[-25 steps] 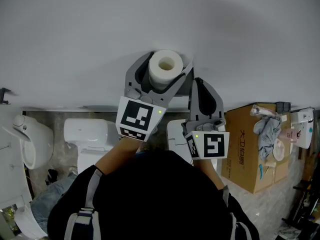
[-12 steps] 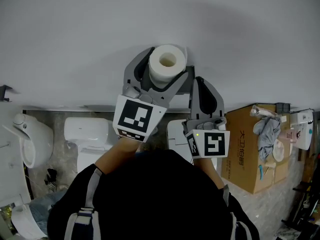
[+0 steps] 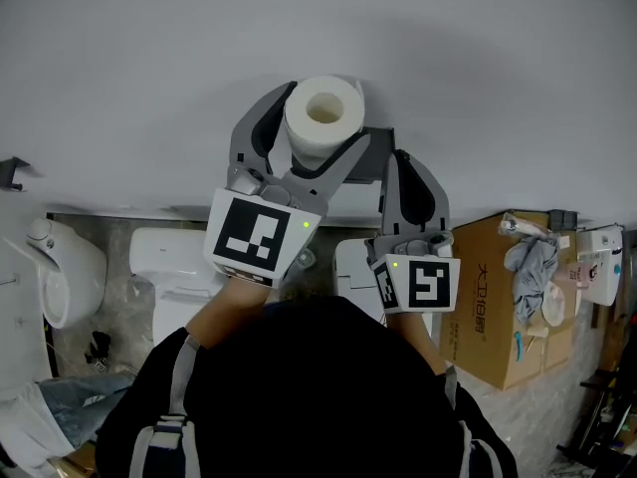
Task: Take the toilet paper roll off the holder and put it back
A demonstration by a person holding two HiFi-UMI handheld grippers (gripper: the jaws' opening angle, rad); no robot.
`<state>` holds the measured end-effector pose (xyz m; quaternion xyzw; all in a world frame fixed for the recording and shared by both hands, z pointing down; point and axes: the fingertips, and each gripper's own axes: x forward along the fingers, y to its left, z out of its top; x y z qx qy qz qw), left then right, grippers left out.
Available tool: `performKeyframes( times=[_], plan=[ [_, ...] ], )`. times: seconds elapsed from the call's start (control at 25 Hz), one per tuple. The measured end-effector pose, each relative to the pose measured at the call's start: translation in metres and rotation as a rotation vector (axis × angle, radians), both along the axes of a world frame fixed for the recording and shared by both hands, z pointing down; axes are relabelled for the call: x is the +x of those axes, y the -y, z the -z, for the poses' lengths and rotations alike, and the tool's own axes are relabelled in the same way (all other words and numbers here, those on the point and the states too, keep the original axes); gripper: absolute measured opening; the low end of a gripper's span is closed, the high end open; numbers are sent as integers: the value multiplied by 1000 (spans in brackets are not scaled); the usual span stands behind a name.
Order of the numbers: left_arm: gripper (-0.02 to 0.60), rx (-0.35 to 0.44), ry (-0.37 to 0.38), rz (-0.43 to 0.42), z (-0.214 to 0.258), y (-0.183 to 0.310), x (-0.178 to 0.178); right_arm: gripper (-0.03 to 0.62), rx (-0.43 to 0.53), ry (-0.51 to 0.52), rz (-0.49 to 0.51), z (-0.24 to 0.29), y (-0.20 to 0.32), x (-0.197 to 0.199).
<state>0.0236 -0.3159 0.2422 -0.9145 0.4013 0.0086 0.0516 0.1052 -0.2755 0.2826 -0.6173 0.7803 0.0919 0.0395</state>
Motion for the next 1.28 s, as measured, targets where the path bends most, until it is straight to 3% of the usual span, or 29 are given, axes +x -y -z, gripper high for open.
performKeyframes(
  times=[0.68,1.28],
  plan=[
    [391,-2,53,182,-20,-6,-82,18,-1,10,72,1,9,-36],
    [391,-2,63,216,-29,-5,-92,19,2,4,93,2,11,-42]
  ],
)
